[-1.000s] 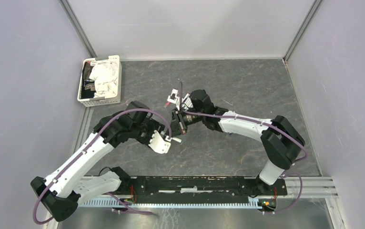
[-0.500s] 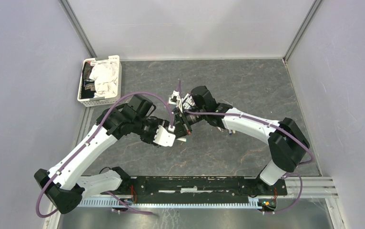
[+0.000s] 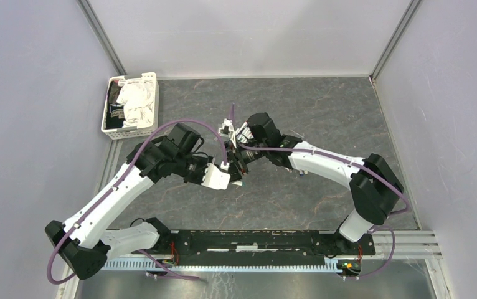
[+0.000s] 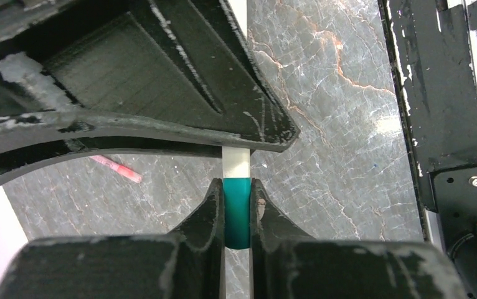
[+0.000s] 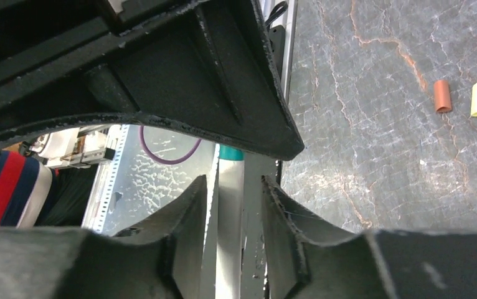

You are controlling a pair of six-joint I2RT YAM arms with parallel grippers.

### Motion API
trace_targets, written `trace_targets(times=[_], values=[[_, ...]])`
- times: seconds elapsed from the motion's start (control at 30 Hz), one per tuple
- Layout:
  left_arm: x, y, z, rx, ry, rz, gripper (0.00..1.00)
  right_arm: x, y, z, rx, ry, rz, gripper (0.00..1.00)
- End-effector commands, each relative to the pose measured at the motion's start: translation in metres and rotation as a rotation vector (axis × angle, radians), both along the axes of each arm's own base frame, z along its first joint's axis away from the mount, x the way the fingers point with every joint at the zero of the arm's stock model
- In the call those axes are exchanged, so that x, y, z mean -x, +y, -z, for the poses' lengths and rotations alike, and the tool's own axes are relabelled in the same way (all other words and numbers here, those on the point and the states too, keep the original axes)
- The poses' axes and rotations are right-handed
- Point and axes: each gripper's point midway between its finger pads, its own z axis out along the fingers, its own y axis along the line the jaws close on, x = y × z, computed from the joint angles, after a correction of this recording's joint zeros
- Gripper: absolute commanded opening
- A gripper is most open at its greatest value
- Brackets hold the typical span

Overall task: Open the pen caps
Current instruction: Open the pen cap from the pen.

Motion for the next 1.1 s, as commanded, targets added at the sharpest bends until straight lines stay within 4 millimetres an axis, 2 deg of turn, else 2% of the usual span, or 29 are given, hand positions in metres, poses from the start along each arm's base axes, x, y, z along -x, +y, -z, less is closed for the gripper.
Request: trace_targets(times=[0.0, 0.07, 0.23, 0.43, 0.47, 0.53, 0.63, 0.73, 0.9, 1.07], values=[[-0.003, -0.001, -0.003, 0.020, 0.016, -0.066, 0.02, 0.006, 0.008, -0.002, -0.049, -0.024, -0.001, 0.44], [-0.003, 0.000, -0.003, 0.019, 0.016, -0.074, 0.02, 0.009, 0.007, 0.000, -0.064, -0.006, 0.004, 0.44], [-0.003, 0.002, -0.002, 0.018, 0.014, -0.086, 0.02, 0.009, 0.008, -0.002, -0.077, 0.003, 0.004, 0.32], [0.000, 0.004, 0.003, 0.007, 0.016, -0.069, 0.04, 0.004, 0.012, -0.007, -0.075, -0.003, 0.012, 0.00], [0.001, 0.004, 0.003, 0.008, 0.016, -0.064, 0.08, 0.004, 0.013, -0.007, -0.073, -0.003, 0.012, 0.00], [0.004, 0.004, 0.004, 0.009, 0.023, -0.051, 0.26, 0.002, 0.015, -0.007, -0.067, 0.003, 0.010, 0.00], [0.003, 0.006, 0.007, -0.010, 0.015, -0.035, 0.32, 0.001, 0.016, -0.005, -0.050, -0.002, -0.001, 0.00], [0.002, 0.012, 0.012, -0.055, -0.004, -0.020, 0.26, 0.001, 0.015, -0.003, -0.038, -0.009, -0.006, 0.00], [0.000, 0.027, 0.023, -0.133, -0.058, 0.019, 0.03, -0.002, 0.014, 0.004, -0.001, -0.012, 0.001, 0.00], [-0.006, 0.054, 0.037, -0.280, -0.133, 0.052, 0.02, -0.009, 0.000, 0.024, 0.074, -0.014, 0.039, 0.00]])
